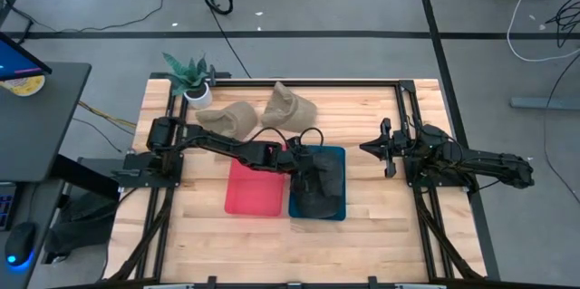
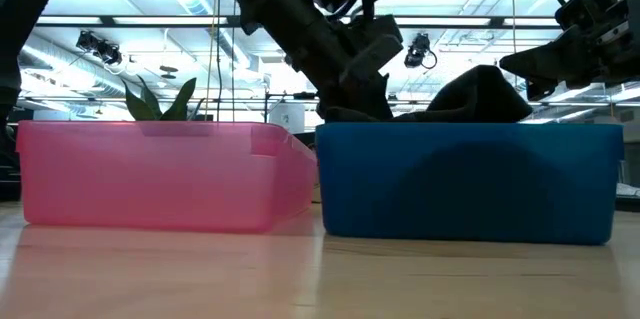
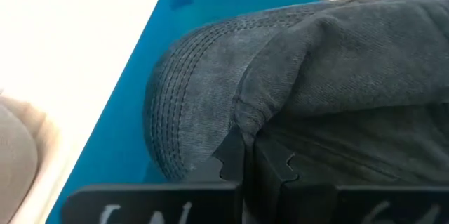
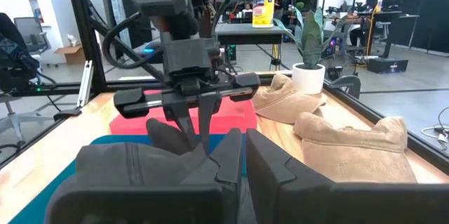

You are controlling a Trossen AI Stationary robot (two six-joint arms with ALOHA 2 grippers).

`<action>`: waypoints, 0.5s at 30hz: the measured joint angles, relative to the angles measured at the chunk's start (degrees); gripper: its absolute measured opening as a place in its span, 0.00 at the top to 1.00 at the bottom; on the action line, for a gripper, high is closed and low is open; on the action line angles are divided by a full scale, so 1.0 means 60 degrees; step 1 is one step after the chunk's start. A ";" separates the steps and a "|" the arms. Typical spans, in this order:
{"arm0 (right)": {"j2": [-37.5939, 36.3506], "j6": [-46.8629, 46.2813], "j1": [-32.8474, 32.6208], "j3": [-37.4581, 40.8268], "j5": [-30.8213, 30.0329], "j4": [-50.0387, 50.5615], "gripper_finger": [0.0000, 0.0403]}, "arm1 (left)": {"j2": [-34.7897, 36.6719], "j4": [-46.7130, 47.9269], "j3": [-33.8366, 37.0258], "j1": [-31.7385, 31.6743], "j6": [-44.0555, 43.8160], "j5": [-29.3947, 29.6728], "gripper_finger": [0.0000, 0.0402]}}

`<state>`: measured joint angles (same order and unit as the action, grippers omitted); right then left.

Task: Pick & Place hat
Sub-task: Put the black cap into the blue bin

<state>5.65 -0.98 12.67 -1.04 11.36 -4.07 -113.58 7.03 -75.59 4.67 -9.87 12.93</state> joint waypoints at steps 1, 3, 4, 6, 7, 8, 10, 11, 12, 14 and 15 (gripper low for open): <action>-0.0003 -0.0003 0.0000 0.0000 0.0006 0.0013 0.93 | 0.0004 0.0022 0.0006 0.0000 0.0000 -0.0075 0.97; 0.0005 -0.0003 0.0000 0.0000 -0.0001 0.0026 0.93 | -0.0014 -0.0013 0.0007 0.0000 0.0008 -0.0093 0.95; 0.0004 -0.0003 0.0000 0.0000 0.0003 0.0041 0.93 | -0.0011 -0.0008 0.0007 -0.0004 0.0014 -0.0092 0.94; 0.0004 -0.0001 0.0000 0.0000 0.0006 0.0028 0.93 | -0.0011 -0.0015 0.0013 -0.0013 0.0020 -0.0092 0.91; 0.0004 -0.0003 0.0000 0.0000 0.0002 0.0034 0.93 | -0.0011 -0.0010 0.0015 -0.0016 0.0026 -0.0101 0.89; 0.0004 -0.0003 0.0000 0.0000 0.0003 0.0035 0.93 | -0.0011 -0.0008 0.0015 -0.0021 0.0028 -0.0112 0.88; 0.0004 -0.0001 -0.0002 0.0000 0.0006 0.0035 0.93 | -0.0011 -0.0003 0.0018 -0.0022 0.0025 -0.0125 0.86; 0.0004 -0.0002 -0.0004 0.0000 0.0003 0.0035 0.93 | -0.0011 -0.0001 0.0018 -0.0022 0.0023 -0.0128 0.84; 0.0004 -0.0003 -0.0004 0.0000 0.0003 0.0037 0.93 | -0.0011 0.0004 0.0018 -0.0022 0.0018 -0.0124 0.83; 0.0004 -0.0003 -0.0004 0.0000 0.0003 0.0035 0.93 | -0.0004 0.0124 -0.0034 -0.0043 0.0022 -0.0134 0.80; 0.0004 -0.0003 -0.0004 0.0000 0.0003 0.0038 0.93 | -0.0004 0.0164 -0.0070 -0.0056 0.0025 -0.0191 0.78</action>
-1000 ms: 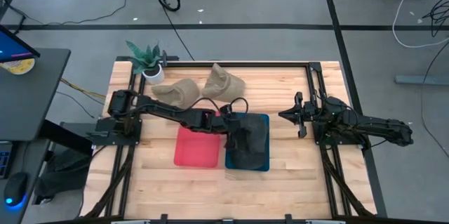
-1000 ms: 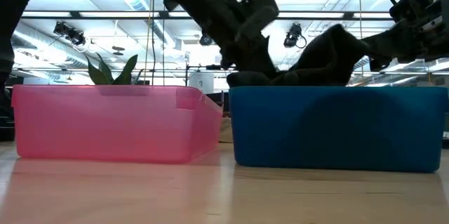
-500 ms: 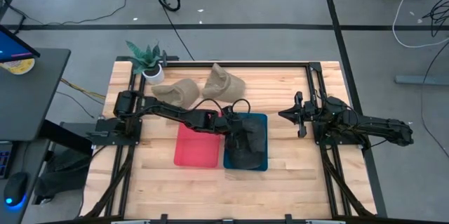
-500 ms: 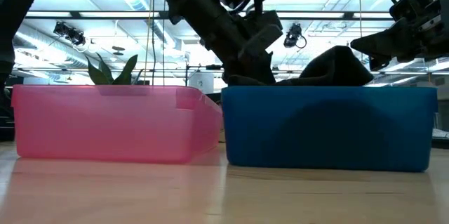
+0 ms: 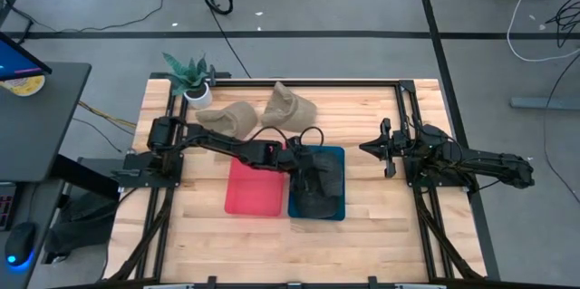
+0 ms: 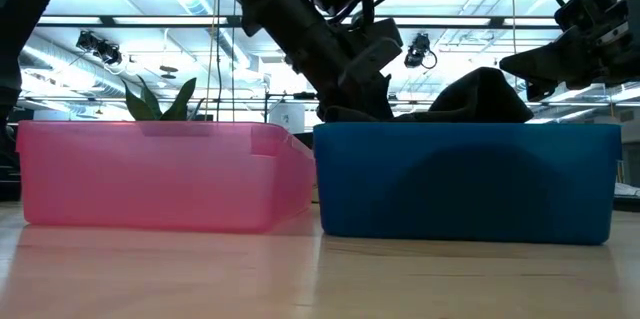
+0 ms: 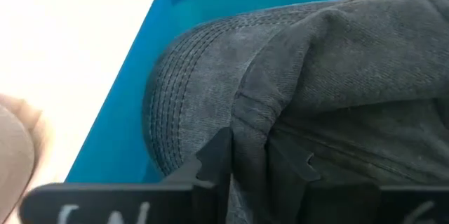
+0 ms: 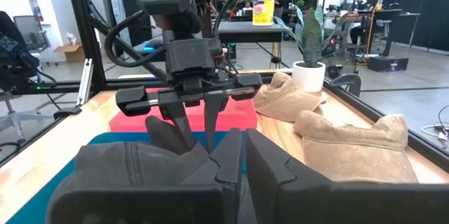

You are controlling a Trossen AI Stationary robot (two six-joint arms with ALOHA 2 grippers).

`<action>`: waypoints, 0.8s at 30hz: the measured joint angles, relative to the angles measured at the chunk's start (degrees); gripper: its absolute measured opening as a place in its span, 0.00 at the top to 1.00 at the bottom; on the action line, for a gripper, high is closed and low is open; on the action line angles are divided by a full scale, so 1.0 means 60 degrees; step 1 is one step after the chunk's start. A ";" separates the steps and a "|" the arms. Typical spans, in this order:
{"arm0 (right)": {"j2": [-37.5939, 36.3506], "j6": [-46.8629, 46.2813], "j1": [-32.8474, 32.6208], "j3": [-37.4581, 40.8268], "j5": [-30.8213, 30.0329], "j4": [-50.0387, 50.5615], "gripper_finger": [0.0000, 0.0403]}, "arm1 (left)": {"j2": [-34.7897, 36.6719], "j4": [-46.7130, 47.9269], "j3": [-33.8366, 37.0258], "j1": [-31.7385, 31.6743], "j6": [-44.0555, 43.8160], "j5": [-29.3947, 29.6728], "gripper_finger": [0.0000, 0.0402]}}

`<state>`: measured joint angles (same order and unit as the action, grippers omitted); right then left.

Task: Pick & Place hat
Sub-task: Put the black cap into the blue bin

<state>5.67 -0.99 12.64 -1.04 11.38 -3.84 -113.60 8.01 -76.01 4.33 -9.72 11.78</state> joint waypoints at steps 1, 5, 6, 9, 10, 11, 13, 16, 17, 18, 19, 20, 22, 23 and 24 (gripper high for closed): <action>0.0000 0.0000 0.0000 0.0000 0.0000 -0.0003 0.93 | 0.0000 0.0023 -0.0047 -0.0005 0.0004 -0.0071 0.77; 0.0000 0.0000 0.0000 0.0000 0.0000 0.0000 0.93 | 0.0000 0.0332 -0.0267 -0.0075 0.0060 -0.0462 0.68; 0.0000 0.0000 0.0000 0.0000 0.0004 0.0000 0.93 | 0.0000 0.0434 -0.0318 -0.0084 0.0073 -0.0520 0.66; 0.0000 0.0000 0.0000 0.0000 0.0002 0.0000 0.93 | 0.0000 0.0825 -0.0509 -0.0129 0.0084 -0.0575 0.60; 0.0000 0.0000 0.0000 0.0000 0.0003 0.0003 0.93 | 0.0000 0.0972 -0.0582 -0.0132 0.0084 -0.0575 0.59; 0.0000 0.0001 0.0000 0.0000 0.0000 0.0000 0.93 | 0.0000 0.1128 -0.0659 -0.0133 0.0084 -0.0574 0.57; 0.0000 0.0000 0.0000 0.0000 0.0000 0.0001 0.93 | 0.0000 0.1385 -0.0791 -0.0128 0.0084 -0.0581 0.54; 0.0000 0.0000 0.0000 0.0000 0.0001 0.0004 0.93 | 0.0000 0.1597 -0.0950 -0.0122 0.0196 -0.0581 0.52; 0.0000 0.0000 0.0000 0.0000 0.0002 0.0004 0.93 | 0.0000 0.1652 -0.0995 -0.0122 0.0233 -0.0578 0.51; 0.0000 0.0000 0.0000 0.0000 0.0004 0.0004 0.93 | 0.0000 0.1695 -0.1035 -0.0122 0.0237 -0.0581 0.51; 0.0000 0.0000 0.0000 0.0000 0.0003 0.0004 0.93 | 0.0000 0.1733 -0.1075 -0.0122 0.0237 -0.0581 0.50; 0.0000 0.0000 0.0000 0.0000 0.0003 0.0004 0.93 | 0.0000 0.1737 -0.1106 -0.0122 0.0237 -0.0581 0.50; 0.0000 0.0000 0.0000 0.0000 0.0002 0.0004 0.93 | 0.0000 0.1802 -0.1199 -0.0122 0.0247 -0.0579 0.50; 0.0000 0.0000 0.0000 0.0000 0.0004 0.0004 0.93 | 0.0000 0.1922 -0.1284 -0.0122 0.0261 -0.0578 0.51; 0.0000 0.0000 0.0000 0.0000 0.0004 0.0004 0.93 | 0.0000 0.2064 -0.1380 -0.0122 0.0267 -0.0578 0.51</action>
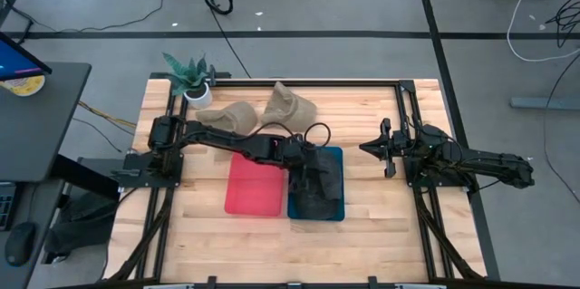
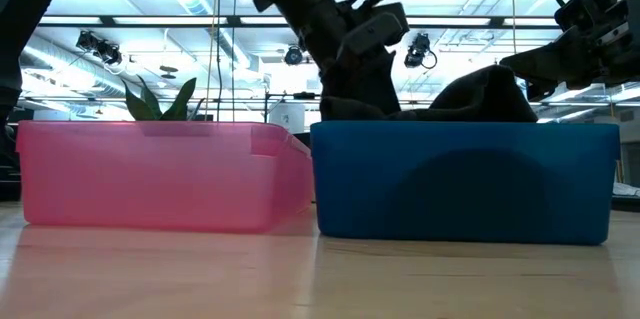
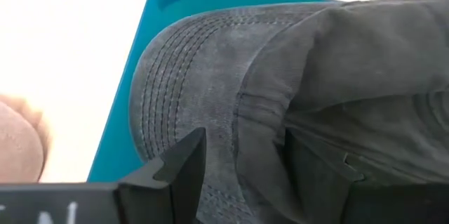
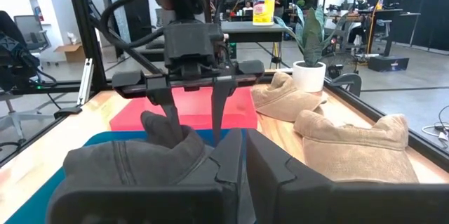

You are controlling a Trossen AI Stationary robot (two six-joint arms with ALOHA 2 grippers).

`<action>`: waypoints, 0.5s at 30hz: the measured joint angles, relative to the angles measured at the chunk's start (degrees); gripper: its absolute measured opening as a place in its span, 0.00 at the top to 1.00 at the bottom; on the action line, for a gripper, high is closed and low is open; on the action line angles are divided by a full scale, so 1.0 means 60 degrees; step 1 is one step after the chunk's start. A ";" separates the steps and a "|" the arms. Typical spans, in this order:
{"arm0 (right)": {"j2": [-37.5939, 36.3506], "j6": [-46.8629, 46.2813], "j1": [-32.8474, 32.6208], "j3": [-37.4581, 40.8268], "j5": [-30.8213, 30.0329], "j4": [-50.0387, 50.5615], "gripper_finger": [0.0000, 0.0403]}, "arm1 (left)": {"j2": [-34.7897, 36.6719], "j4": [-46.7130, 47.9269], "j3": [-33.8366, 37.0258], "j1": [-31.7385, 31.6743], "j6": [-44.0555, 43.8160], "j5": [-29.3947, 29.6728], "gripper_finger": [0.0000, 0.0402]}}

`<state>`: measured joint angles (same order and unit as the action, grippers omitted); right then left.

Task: Pick & Place hat
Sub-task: Put the black cap into the blue bin, then put the left brown cap into the red bin

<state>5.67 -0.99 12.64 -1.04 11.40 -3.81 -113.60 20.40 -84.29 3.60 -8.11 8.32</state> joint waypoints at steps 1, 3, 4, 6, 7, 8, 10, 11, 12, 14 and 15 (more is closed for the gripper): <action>0.0000 0.0000 0.0000 0.0000 -0.0002 0.0000 0.93 | 0.0000 0.0163 -0.0118 0.0000 0.0058 0.0002 0.51; 0.0000 0.0000 0.0000 0.0000 0.0000 0.0000 0.93 | 0.0002 0.0383 -0.0319 0.0004 0.0211 0.0070 0.51; 0.0000 0.0000 0.0000 0.0000 -0.0001 0.0000 0.93 | 0.0004 0.0455 -0.0395 0.0007 0.0234 0.0134 0.51; 0.0000 0.0003 0.0000 0.0000 0.0000 0.0000 0.93 | 0.0004 0.0623 -0.0517 0.0007 0.0323 0.0155 0.51; 0.0000 0.0000 0.0000 0.0000 0.0000 0.0000 0.93 | 0.0004 0.0768 -0.0597 0.0007 0.0396 0.0186 0.51; 0.0000 0.0000 0.0000 0.0000 -0.0002 0.0000 0.93 | 0.0004 0.0960 -0.0691 0.0007 0.0439 0.0243 0.51; 0.0000 0.0000 0.0000 0.0000 0.0000 0.0000 0.93 | 0.0004 0.1349 -0.0851 0.0006 0.0501 0.0467 0.51; 0.0000 0.0001 0.0000 0.0000 -0.0001 0.0000 0.93 | 0.0004 0.1535 -0.0906 0.0007 0.0542 0.0610 0.51; 0.0000 0.0000 0.0000 0.0000 -0.0001 0.0000 0.93 | 0.0011 0.1695 -0.0954 0.0007 0.0551 0.0709 0.51; 0.0000 0.0000 0.0000 0.0000 -0.0003 0.0004 0.93 | 0.0174 0.1974 -0.0965 0.0004 0.0568 0.0764 0.51; 0.0000 0.0000 0.0000 0.0000 0.0000 0.0003 0.93 | 0.0260 0.1949 -0.0970 0.0004 0.0571 0.0778 0.51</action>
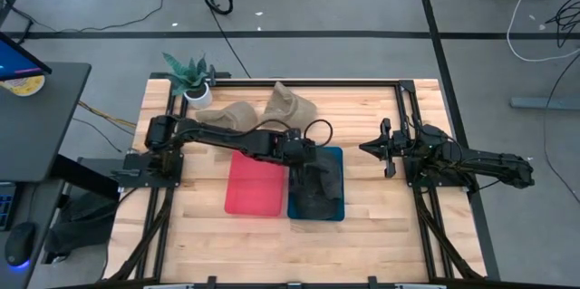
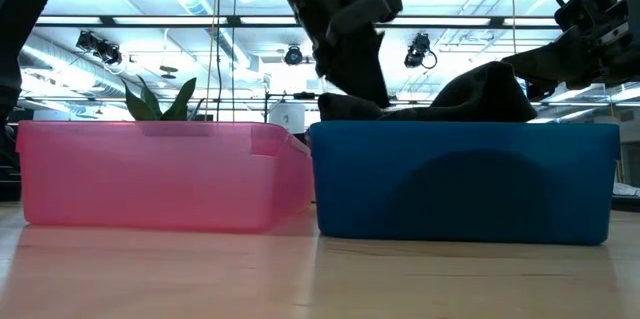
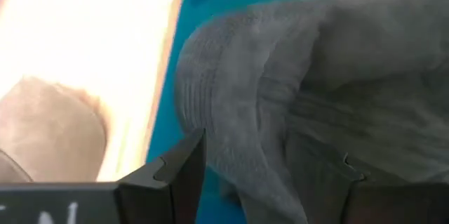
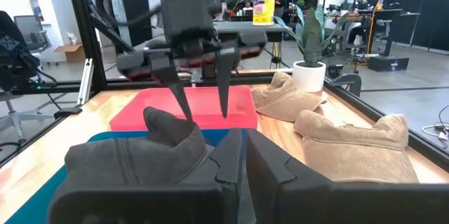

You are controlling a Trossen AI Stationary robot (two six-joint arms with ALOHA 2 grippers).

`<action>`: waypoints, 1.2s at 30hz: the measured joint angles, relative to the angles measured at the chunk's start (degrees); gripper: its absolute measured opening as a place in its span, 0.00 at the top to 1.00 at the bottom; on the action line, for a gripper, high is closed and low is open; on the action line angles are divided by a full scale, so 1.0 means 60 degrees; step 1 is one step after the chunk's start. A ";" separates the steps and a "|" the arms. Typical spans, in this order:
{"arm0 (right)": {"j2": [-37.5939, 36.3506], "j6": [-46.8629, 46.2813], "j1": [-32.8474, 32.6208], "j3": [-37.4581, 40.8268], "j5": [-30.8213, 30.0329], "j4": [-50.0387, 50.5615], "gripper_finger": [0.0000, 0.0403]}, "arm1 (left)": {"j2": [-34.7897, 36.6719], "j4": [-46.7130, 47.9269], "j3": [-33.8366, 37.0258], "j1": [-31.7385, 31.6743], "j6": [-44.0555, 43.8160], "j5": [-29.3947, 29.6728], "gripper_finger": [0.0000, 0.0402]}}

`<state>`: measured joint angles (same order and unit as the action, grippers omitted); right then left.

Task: Pick & Place hat
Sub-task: Put the left brown cap into the red bin

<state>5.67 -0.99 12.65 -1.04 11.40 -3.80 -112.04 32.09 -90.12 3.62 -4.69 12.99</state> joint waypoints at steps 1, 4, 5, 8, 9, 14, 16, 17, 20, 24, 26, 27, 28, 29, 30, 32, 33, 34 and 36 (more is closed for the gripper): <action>0.0004 0.0000 0.0000 0.0000 0.0000 -0.0007 0.93 | 0.0130 0.0035 -0.0005 0.0005 0.0000 0.0006 0.51; 0.0000 0.0001 0.0000 0.0000 -0.0001 -0.0003 0.93 | 0.0399 0.0385 -0.0012 0.0059 0.0007 0.0033 0.51; 0.0004 0.0001 0.0000 0.0000 0.0003 -0.0011 0.93 | 0.0485 0.0719 -0.0009 0.0076 0.0023 0.0119 0.51; 0.0004 0.0000 0.0000 0.0000 0.0000 -0.0010 0.93 | 0.0832 0.1385 -0.0012 0.0091 0.0105 0.0599 0.51; 0.0004 0.0000 0.0000 0.0000 -0.0003 -0.0009 0.93 | 0.0956 0.1602 -0.0016 0.0091 0.0137 0.0742 0.51; 0.0004 0.0000 0.0000 0.0000 -0.0003 -0.0006 0.93 | 0.1512 0.3113 0.0002 0.0084 0.0427 0.0907 0.51; 0.0004 0.0001 0.0002 0.0000 0.0002 0.0001 0.93 | 0.1809 0.3449 0.0116 0.0087 0.0607 0.0912 0.51; 0.0005 0.0000 0.0000 0.0000 -0.0003 -0.0001 0.93 | 0.1964 0.3668 0.0253 0.0087 0.0645 0.0914 0.51; 0.0007 0.0000 0.0003 0.0000 -0.0003 -0.0007 0.93 | 0.2570 0.3858 0.0799 0.0077 0.0686 0.0950 0.51; 0.0007 0.0000 0.0001 0.0000 0.0003 -0.0004 0.93 | 0.3724 0.3892 0.1854 -0.0075 0.0471 0.1077 0.51; 0.0007 0.0000 0.0001 0.0000 -0.0002 0.0001 0.93 | 0.4289 0.3975 0.2413 -0.0100 0.0820 0.1179 0.51; 0.0007 0.0000 0.0003 0.0000 0.0001 0.0000 0.93 | 0.4595 0.3927 0.2687 -0.0102 0.0919 0.1323 0.51; 0.0007 0.0000 0.0003 0.0000 -0.0007 -0.0010 0.93 | 0.4870 0.3892 0.2921 -0.0119 0.0951 0.1453 0.51; 0.0007 0.0000 0.0000 0.0000 -0.0002 -0.0011 0.93 | 0.5161 0.3764 0.3145 -0.0176 0.0982 0.1580 0.51; 0.0007 0.0000 0.0000 0.0000 -0.0001 -0.0008 0.93 | 0.5426 0.3732 0.3363 -0.0211 0.1072 0.1606 0.51; 0.0007 0.0000 0.0002 0.0000 0.0000 -0.0005 0.93 | 0.5896 0.3781 0.3763 -0.0360 0.1356 0.1632 0.51; 0.0007 0.0000 0.0000 0.0000 0.0000 -0.0003 0.93 | 0.6122 0.3761 0.3973 -0.0396 0.1428 0.1677 0.51; 0.0007 0.0000 0.0001 0.0000 -0.0003 -0.0003 0.93 | 0.6317 0.3739 0.4161 -0.0484 0.1561 0.1717 0.51; 0.0007 0.0000 0.0001 0.0000 0.0000 -0.0005 0.93 | 0.6695 0.3581 0.4509 -0.0657 0.1830 0.1722 0.51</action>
<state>5.72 -0.99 12.65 -1.04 11.40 -3.82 -71.87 53.57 -63.06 -0.32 6.29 23.32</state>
